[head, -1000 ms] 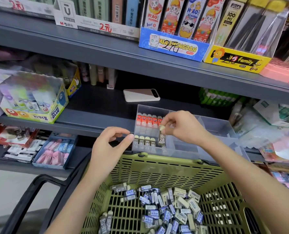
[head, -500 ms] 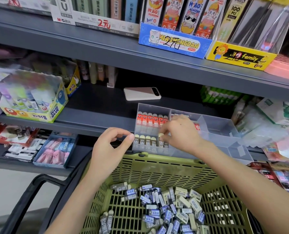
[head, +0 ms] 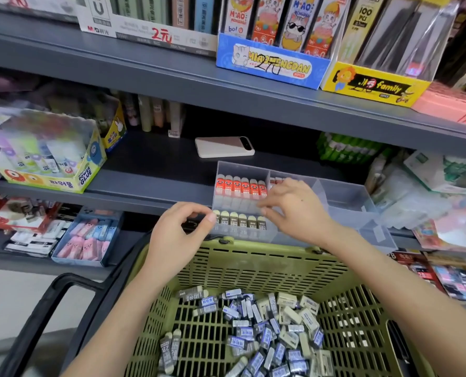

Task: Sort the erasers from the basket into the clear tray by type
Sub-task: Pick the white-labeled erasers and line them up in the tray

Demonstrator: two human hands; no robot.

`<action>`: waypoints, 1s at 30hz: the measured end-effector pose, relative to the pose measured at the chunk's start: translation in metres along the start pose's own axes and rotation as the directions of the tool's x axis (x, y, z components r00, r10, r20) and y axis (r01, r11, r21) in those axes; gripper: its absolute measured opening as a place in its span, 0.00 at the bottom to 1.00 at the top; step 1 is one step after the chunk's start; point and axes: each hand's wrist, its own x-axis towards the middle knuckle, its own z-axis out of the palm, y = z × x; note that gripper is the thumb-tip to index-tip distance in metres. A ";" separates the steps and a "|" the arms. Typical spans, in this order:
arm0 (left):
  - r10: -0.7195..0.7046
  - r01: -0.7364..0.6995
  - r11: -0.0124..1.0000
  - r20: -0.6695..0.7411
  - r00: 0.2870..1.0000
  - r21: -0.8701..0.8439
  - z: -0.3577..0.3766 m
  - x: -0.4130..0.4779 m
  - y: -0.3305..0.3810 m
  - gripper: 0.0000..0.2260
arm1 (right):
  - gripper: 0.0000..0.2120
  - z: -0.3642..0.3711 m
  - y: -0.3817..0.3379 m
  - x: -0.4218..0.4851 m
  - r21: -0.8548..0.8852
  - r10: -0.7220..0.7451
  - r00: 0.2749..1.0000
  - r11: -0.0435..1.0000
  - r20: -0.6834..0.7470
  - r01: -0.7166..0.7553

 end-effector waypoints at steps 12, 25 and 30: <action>0.043 -0.039 0.997 -0.075 0.996 0.062 -0.004 -0.018 0.004 0.04 | 0.11 0.072 -0.071 -0.104 0.498 0.061 0.985 0.857 0.159 -0.134; -0.057 0.042 0.992 -0.124 0.991 -0.118 -0.042 -0.081 -0.007 0.12 | 0.15 0.216 -0.126 -0.072 0.110 0.112 0.944 0.982 0.310 -0.152; -0.108 0.086 0.978 -0.111 0.988 -0.188 -0.044 -0.078 -0.003 0.09 | 0.11 0.222 -0.126 -0.077 0.206 0.070 0.902 0.963 0.427 -0.172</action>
